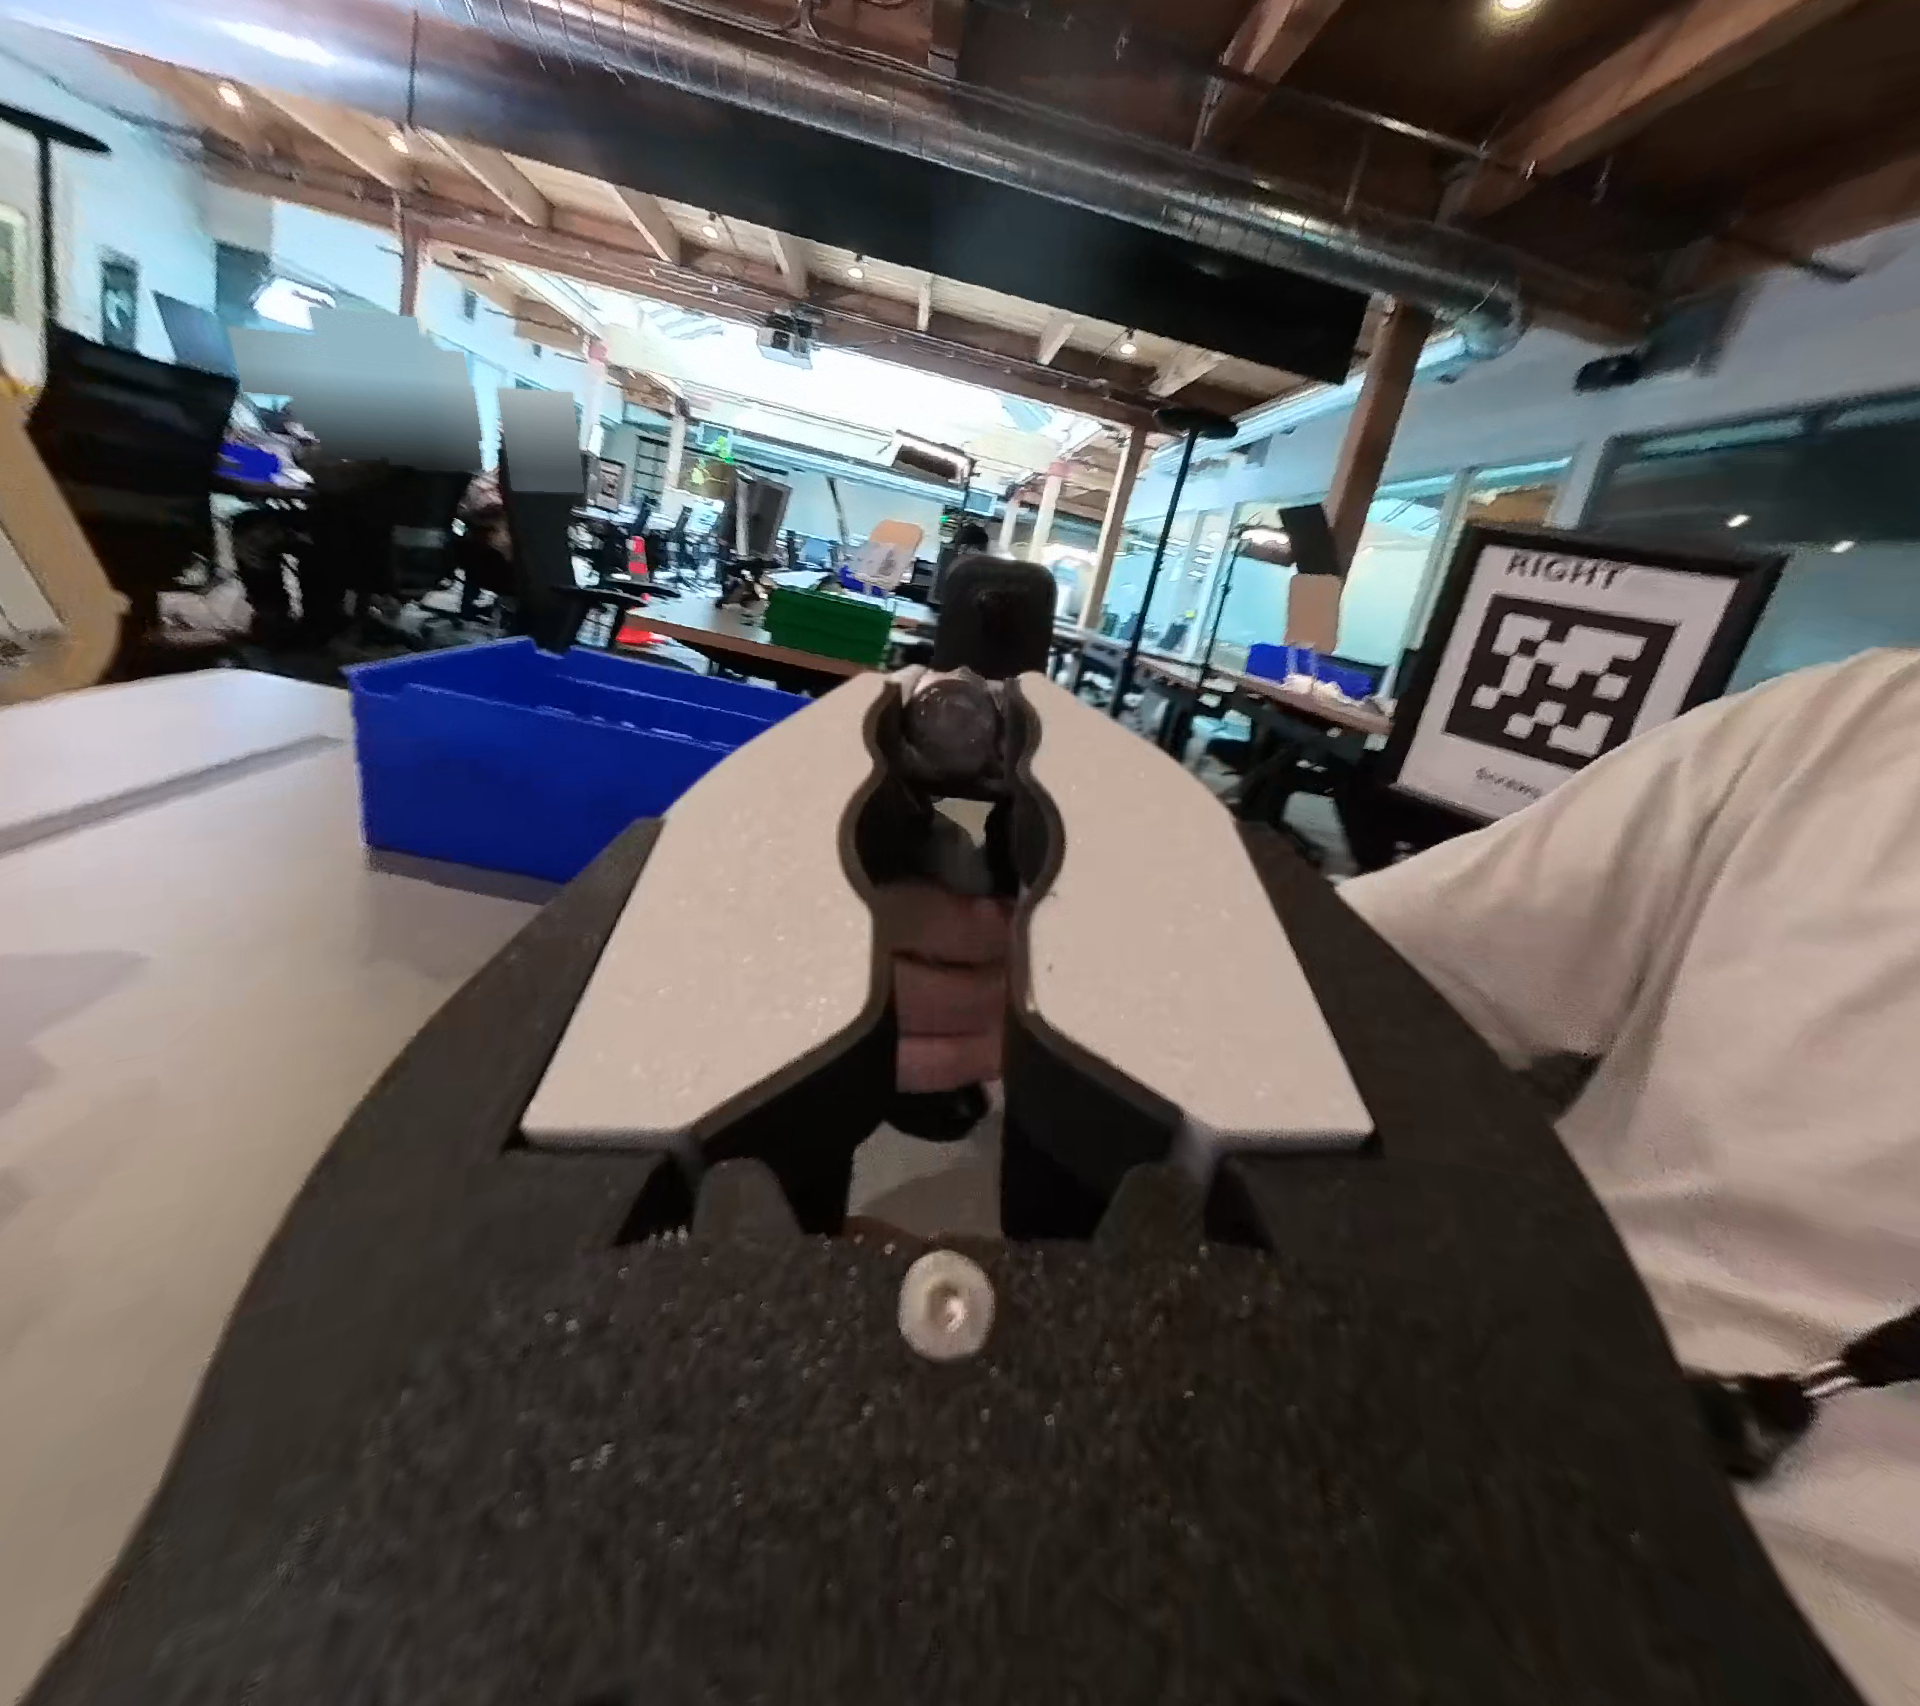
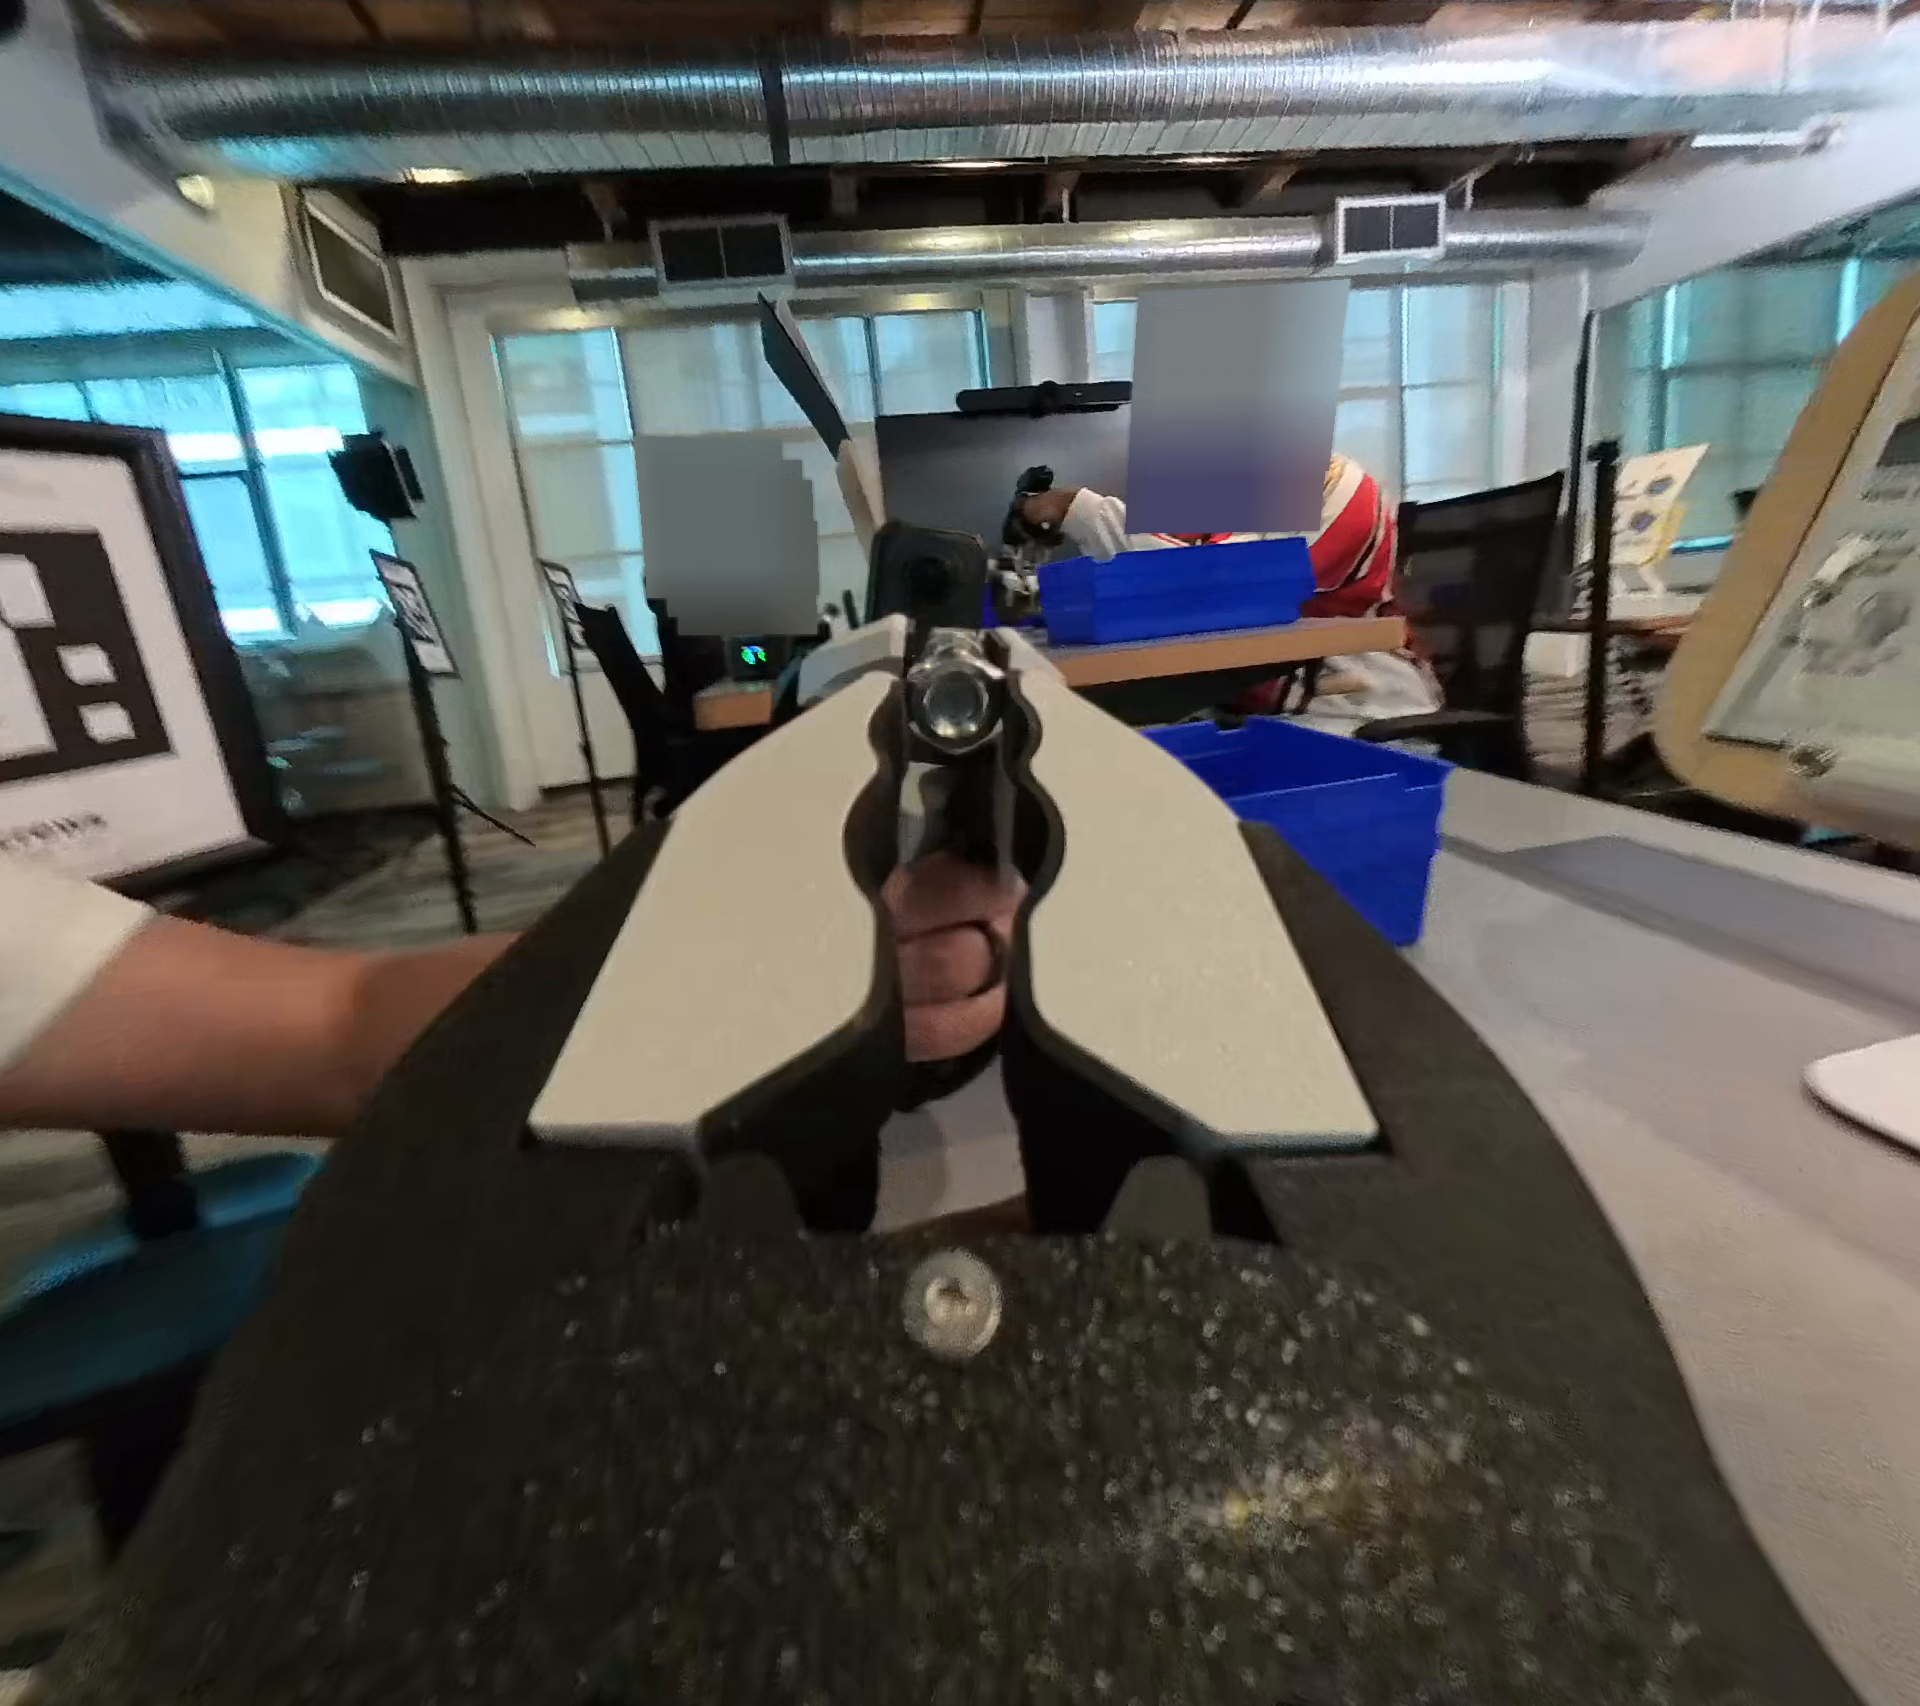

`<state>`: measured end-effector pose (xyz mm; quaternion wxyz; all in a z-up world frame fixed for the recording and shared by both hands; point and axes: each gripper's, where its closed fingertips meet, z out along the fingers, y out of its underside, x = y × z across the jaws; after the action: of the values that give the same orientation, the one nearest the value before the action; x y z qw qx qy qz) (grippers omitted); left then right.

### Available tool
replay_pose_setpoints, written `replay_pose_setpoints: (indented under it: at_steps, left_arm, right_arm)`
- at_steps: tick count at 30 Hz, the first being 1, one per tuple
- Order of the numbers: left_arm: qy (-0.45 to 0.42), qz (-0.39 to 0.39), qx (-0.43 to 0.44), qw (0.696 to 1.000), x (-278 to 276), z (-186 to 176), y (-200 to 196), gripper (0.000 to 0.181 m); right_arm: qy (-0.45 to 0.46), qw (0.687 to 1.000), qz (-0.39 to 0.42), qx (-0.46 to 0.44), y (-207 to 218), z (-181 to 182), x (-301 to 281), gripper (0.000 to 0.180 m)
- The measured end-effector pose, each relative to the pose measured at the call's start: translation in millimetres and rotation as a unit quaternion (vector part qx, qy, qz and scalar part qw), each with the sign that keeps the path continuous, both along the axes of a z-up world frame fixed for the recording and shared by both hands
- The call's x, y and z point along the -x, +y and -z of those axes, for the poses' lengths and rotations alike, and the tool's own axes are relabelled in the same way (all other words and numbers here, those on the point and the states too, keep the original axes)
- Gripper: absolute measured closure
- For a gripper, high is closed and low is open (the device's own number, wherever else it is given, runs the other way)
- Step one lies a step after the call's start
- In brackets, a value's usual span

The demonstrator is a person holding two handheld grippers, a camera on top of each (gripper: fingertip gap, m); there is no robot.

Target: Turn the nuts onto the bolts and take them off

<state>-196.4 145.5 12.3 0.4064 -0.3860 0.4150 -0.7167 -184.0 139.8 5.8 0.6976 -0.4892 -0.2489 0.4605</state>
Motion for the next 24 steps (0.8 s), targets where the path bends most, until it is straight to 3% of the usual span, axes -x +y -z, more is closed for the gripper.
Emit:
replay_pose_setpoints:
  at_steps: [8, 15, 19, 24]
  left_arm:
    - [-0.036, -0.06, -0.147, 0.987, 1, -3, -16, 0.163]
    - [-0.022, -0.072, -0.197, 0.978, -1, 2, -21, 0.162]
    - [-0.016, -0.069, -0.205, 0.976, -2, 4, -23, 0.163]
    - [-0.014, -0.06, -0.182, 0.981, -4, 4, -22, 0.162]
  right_arm:
    - [0.095, 0.975, -0.119, 0.16, -12, -1, 1, 0.163]
    - [0.183, 0.886, -0.237, 0.354, -15, 10, 1, 0.163]
    - [0.223, 0.846, -0.266, 0.404, -16, 13, 1, 0.162]
    - [0.221, 0.865, -0.259, 0.369, -16, 12, -2, 0.162]
